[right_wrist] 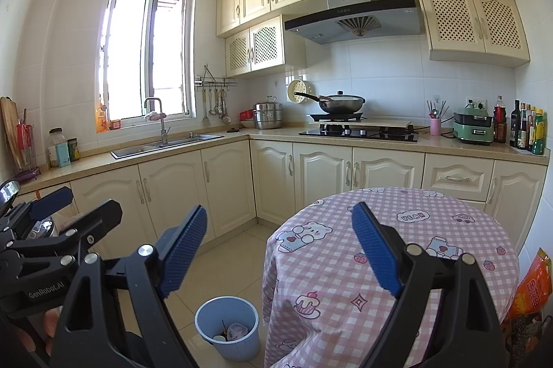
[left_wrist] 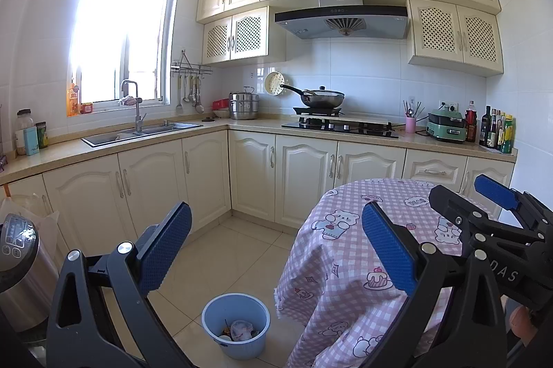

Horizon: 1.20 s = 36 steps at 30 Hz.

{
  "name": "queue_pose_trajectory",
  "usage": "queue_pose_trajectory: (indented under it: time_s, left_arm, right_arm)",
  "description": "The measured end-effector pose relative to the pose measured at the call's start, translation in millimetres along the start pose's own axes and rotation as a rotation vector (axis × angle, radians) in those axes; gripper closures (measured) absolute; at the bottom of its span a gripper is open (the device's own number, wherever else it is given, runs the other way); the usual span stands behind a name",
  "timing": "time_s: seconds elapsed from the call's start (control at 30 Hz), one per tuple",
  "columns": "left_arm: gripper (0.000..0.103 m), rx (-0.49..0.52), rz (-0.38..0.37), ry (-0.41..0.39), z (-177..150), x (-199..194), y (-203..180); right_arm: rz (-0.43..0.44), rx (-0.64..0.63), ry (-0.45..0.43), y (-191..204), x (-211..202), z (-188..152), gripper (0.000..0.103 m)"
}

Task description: Collect trash

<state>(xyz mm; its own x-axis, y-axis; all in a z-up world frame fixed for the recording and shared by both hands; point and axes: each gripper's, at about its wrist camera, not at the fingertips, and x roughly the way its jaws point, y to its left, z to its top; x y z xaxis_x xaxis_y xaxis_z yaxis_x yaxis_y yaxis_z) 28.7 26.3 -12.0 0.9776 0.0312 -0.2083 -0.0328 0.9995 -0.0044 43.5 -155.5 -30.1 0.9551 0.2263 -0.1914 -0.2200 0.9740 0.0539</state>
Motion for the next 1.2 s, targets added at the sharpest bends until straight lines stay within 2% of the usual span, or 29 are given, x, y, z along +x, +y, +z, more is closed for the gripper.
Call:
queue_pose_trajectory:
  time_s: [0.7,1.0,1.2]
  left_arm:
    - [0.008,0.000,0.004,0.016,-4.1,4.8,-0.5]
    - [0.008,0.001,0.025,0.048,-1.8,25.8,-1.5]
    - [0.008,-0.004,0.035,0.108,-11.2,50.4,-5.5]
  right_arm:
    - [0.013,0.008,0.015,0.1,6.2,-2.2,0.019]
    - [0.038,0.020,0.053,-5.4,33.3,-4.6,0.019]
    - [0.043,0.037,0.115,-19.0,62.4,-14.9,0.019]
